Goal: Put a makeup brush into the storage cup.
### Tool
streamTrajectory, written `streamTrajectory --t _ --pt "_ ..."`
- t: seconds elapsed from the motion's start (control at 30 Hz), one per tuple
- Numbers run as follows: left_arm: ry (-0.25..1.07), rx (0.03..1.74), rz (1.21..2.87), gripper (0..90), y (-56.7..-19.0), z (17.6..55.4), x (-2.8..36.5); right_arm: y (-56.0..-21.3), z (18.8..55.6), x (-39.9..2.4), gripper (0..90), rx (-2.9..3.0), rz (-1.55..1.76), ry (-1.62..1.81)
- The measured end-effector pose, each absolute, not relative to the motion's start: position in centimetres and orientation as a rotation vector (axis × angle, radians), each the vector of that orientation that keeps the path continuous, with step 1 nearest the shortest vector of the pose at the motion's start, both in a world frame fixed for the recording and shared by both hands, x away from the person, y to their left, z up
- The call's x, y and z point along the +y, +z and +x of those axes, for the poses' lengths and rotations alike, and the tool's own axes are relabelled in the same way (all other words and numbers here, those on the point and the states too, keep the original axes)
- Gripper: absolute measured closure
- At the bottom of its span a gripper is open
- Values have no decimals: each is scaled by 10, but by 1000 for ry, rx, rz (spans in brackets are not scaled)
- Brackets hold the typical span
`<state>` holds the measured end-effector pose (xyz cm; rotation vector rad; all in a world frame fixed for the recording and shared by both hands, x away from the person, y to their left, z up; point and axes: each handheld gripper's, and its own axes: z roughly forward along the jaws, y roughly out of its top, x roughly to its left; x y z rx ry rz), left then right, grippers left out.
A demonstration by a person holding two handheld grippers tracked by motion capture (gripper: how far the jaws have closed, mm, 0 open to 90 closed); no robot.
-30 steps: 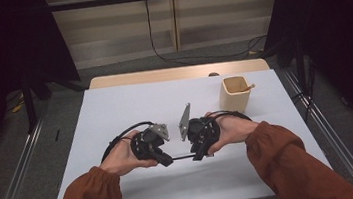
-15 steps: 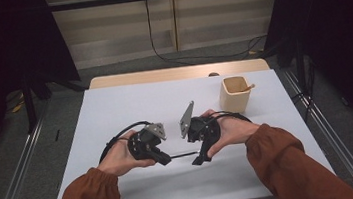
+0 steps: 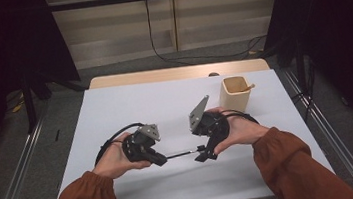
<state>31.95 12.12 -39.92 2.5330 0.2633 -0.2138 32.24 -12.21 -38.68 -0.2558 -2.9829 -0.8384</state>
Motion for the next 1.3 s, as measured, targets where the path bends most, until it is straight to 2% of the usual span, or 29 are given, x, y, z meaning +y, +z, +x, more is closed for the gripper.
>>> streamTrajectory --t 0.4,0.9,1.3 --pt "-218 309 2512 857 -403 318 133 -391 317 -146 62 -2928 -319 -967" --pt "-194 360 2449 857 -403 317 152 -395 303 -186 80 -2909 -509 -1153" --pt "-186 388 2400 857 -405 315 160 -398 287 -199 72 -2869 -626 -1277"
